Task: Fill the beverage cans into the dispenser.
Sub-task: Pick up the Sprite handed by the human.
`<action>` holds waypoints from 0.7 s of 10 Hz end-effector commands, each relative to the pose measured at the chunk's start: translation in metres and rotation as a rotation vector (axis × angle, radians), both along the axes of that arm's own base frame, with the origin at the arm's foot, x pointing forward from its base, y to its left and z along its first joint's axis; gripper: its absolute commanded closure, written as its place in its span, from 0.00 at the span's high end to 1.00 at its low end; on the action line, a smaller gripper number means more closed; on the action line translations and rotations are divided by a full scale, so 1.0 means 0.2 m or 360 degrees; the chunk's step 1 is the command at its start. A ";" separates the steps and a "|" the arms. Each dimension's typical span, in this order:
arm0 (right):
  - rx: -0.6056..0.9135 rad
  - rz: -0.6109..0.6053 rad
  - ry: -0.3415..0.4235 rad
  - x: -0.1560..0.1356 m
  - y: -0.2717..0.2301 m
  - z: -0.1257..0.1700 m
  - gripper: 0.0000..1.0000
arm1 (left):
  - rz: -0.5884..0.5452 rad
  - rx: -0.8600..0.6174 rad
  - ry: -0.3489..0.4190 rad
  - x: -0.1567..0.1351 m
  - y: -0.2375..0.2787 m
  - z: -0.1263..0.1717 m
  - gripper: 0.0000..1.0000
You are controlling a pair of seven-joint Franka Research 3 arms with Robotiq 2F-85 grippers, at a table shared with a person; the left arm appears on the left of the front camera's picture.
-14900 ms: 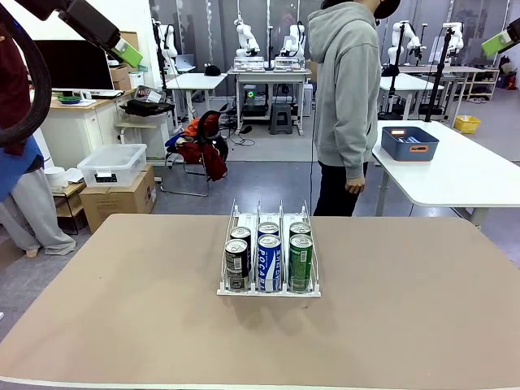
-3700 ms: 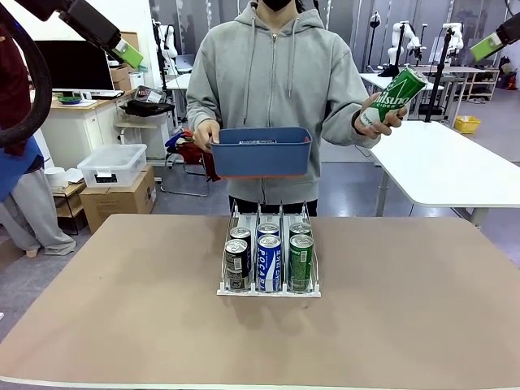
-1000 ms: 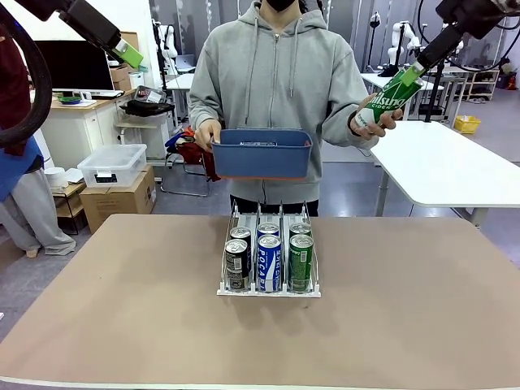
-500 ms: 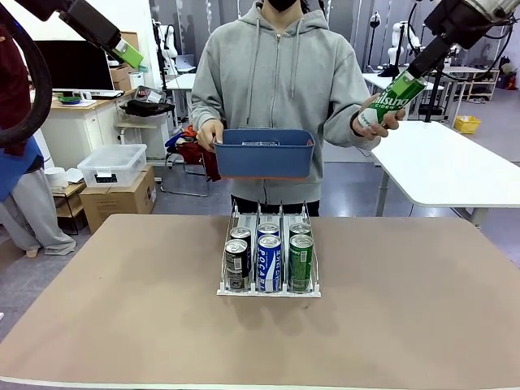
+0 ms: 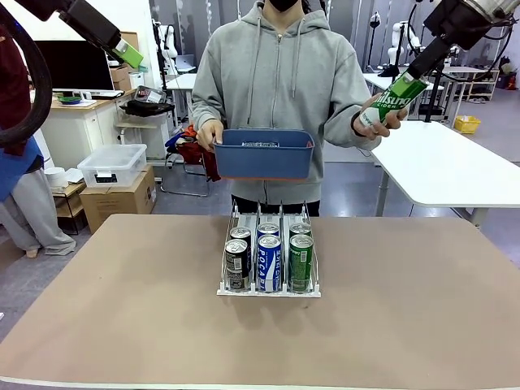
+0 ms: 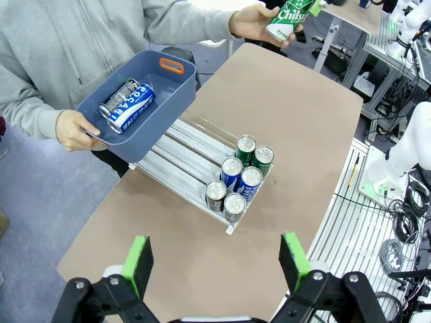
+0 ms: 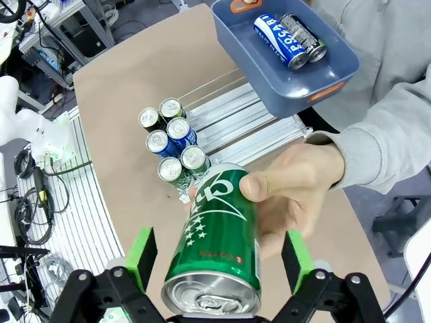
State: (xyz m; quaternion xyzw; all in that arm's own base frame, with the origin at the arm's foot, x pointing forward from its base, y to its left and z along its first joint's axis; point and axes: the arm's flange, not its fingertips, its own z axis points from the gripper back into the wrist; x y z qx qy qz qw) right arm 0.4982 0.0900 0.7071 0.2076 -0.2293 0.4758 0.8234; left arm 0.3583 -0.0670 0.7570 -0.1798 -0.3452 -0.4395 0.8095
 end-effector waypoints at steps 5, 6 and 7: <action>0.0048 -0.0002 0.0029 -0.02 -0.03 0.02 0.14 | 0.0000 0.0000 -0.0001 0.00 0.00 0.00 1.00; 0.0054 -0.0001 0.0032 -0.02 -0.02 0.02 0.05 | 0.0000 0.0000 -0.0001 0.00 0.00 0.00 1.00; 0.0048 0.0021 0.0034 -0.02 -0.02 0.02 0.00 | 0.0000 0.0000 -0.0001 0.00 0.00 0.00 1.00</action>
